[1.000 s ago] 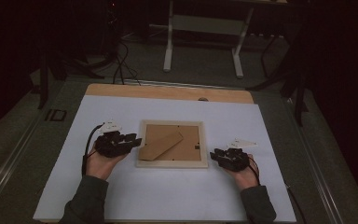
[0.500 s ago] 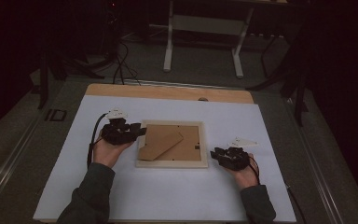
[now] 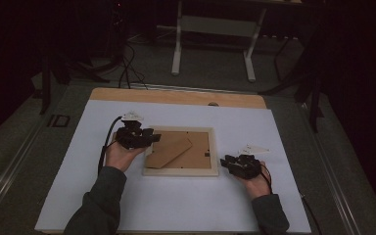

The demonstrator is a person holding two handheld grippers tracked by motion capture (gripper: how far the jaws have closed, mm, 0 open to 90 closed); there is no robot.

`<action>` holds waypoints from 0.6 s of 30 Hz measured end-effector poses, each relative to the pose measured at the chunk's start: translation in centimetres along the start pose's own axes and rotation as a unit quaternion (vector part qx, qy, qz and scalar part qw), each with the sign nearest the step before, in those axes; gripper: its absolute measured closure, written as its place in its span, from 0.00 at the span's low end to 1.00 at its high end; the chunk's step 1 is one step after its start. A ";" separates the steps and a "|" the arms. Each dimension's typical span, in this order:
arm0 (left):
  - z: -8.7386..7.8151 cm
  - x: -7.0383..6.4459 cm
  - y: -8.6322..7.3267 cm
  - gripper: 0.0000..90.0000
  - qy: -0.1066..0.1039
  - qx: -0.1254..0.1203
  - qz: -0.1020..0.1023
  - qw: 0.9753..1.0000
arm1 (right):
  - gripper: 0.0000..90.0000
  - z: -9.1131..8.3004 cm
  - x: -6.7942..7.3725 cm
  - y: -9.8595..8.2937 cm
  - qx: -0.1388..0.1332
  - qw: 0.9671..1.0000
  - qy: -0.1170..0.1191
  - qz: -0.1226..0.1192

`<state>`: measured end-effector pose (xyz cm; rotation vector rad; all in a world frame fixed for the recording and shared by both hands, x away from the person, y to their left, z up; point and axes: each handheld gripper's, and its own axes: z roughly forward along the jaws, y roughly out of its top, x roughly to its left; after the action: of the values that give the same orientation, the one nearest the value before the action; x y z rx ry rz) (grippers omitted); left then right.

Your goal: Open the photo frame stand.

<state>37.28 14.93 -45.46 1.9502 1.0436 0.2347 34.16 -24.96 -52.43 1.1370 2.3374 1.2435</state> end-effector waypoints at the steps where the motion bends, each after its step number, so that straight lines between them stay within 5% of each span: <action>1: 0.2 0.0 0.1 0.61 0.000 0.003 0.000 1.000 | 0.74 0.0 0.0 0.0 0.001 1.000 0.000 0.001; 18: 3.8 0.2 0.1 0.60 -0.053 0.063 -0.015 0.996 | 0.72 -0.1 0.0 0.1 -0.004 1.000 0.000 0.003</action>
<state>39.45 12.69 -47.63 2.0343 1.0369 0.0489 34.09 -24.99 -52.28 1.1434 2.3297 1.2541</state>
